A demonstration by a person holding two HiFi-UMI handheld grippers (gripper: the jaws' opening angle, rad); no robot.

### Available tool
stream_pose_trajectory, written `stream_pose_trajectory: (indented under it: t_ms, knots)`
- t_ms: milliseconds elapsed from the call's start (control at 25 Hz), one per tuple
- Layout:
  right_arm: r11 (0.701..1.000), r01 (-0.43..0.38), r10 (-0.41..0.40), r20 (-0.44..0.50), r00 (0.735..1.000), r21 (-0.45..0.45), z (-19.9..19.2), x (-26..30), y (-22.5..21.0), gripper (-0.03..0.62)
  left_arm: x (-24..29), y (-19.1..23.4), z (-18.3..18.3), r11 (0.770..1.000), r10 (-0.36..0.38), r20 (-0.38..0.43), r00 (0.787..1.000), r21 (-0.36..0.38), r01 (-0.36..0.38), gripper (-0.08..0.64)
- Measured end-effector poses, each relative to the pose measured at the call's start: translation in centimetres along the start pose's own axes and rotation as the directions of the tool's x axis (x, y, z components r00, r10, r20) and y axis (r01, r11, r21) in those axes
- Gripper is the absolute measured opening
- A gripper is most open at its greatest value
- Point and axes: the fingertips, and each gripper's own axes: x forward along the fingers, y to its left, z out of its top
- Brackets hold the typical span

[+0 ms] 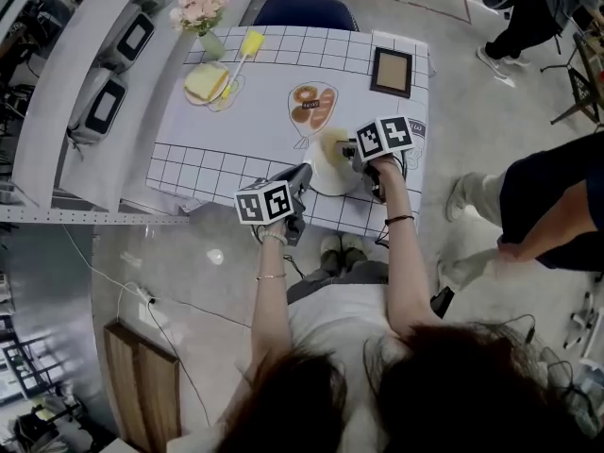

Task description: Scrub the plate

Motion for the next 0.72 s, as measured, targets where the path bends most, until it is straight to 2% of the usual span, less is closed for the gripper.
stream_pose_trajectory:
  t_ms: [720]
  knots:
    - [1.000, 0.013, -0.013, -0.006, 1.000, 0.017, -1.1, -2.3, -1.5, 0.080, 0.8, -1.1, -0.2, 0.999, -0.040, -0.037, 0.999, 0.029, 0.042, 0.011]
